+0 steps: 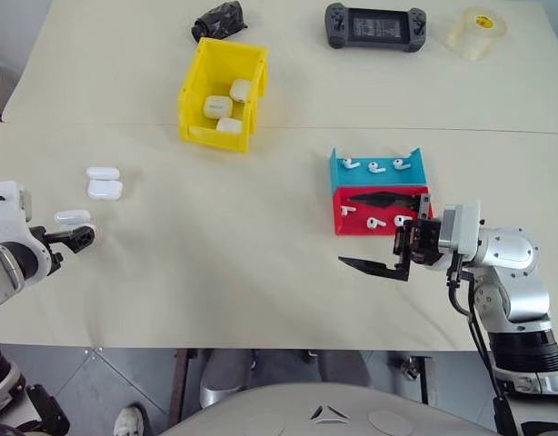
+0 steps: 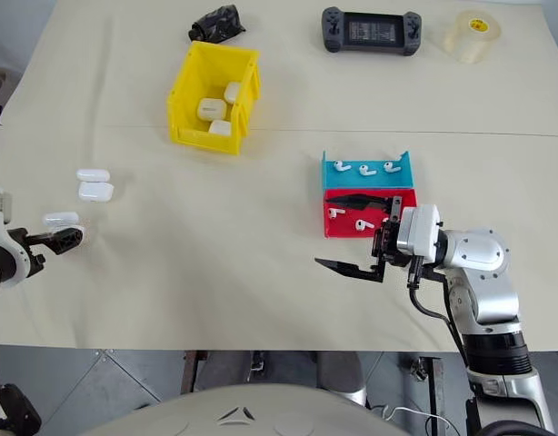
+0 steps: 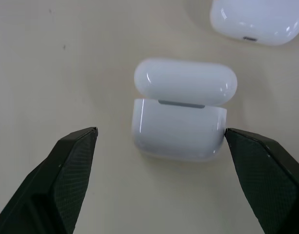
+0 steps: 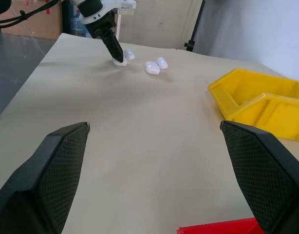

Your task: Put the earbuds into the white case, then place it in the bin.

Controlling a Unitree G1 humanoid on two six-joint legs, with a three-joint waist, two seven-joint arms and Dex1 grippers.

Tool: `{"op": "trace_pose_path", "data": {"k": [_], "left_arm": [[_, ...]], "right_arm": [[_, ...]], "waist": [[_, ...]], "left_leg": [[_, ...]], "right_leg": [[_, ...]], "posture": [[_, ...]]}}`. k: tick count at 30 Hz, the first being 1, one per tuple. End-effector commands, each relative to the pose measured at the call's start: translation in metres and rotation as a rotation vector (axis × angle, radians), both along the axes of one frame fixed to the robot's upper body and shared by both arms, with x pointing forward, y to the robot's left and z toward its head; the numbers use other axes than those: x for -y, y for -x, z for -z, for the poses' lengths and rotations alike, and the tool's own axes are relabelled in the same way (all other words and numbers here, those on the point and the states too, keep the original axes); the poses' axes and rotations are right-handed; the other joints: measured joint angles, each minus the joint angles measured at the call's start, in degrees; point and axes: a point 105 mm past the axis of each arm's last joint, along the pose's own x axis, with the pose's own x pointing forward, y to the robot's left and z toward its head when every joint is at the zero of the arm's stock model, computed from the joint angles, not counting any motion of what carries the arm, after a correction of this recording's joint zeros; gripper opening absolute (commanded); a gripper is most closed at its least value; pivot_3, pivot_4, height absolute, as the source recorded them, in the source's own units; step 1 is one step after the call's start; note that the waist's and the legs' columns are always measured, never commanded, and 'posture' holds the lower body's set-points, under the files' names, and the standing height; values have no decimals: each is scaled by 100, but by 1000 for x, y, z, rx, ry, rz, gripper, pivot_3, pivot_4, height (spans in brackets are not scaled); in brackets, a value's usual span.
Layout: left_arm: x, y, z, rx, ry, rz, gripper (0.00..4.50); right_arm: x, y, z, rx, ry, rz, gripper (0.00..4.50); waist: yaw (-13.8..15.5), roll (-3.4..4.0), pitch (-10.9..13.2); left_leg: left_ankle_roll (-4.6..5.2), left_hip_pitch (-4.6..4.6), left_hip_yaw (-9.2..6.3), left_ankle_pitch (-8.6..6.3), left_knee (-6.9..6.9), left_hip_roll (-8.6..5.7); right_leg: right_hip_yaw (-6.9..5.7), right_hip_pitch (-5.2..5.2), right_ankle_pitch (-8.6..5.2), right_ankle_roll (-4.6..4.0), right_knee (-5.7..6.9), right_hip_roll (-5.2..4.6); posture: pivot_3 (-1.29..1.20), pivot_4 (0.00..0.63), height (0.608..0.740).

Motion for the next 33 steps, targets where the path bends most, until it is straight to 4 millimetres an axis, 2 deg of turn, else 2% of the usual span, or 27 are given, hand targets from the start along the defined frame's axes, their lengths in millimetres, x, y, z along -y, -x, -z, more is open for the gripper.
{"op": "trace_pose_path", "data": {"k": [1,8,19,22,26,31,33], "left_arm": [[0,-5,-6,5,2,20,4447],[1,-15,-5,-17,12,28,4447],[-7,-3,5,-114,3,34,4447],[-8,-2,6,-118,5,29,3876],[-7,-3,6,-112,10,36,2765],[8,-6,5,-45,58,112,2763],[3,-1,2,-31,24,106,2763]], "right_arm": [[-3,5,-7,39,-14,-7,4500],[-6,6,-8,46,-27,-2,4500],[-8,6,-6,52,-42,13,4500],[-9,5,-6,53,-45,17,4500],[-8,4,-6,53,-46,20,4500],[-8,3,-6,55,-43,24,4500],[-7,3,-5,55,-40,26,4500]], "waist": [[0,-1,0],[-8,0,0],[-12,0,0],[-17,0,0],[-22,0,0],[-10,0,0],[-8,0,0]], "left_leg": [[0,0,0,0,-1,0],[0,0,0,0,-1,0],[-1,1,1,0,-2,0],[-1,1,2,0,-2,0],[-1,1,3,1,-2,1],[-1,1,3,0,-2,0],[-1,1,3,0,-2,-1]], "right_leg": [[0,0,0,0,0,0],[-1,-1,0,0,1,0],[2,-3,0,0,4,0],[2,-3,0,0,4,0],[2,-4,0,0,5,1],[2,-3,0,0,6,0],[3,-3,0,0,5,-1]], "posture": [[0,150,740],[0,150,740],[0,150,740],[0,150,740],[0,150,740],[0,150,740],[0,150,740]]}}
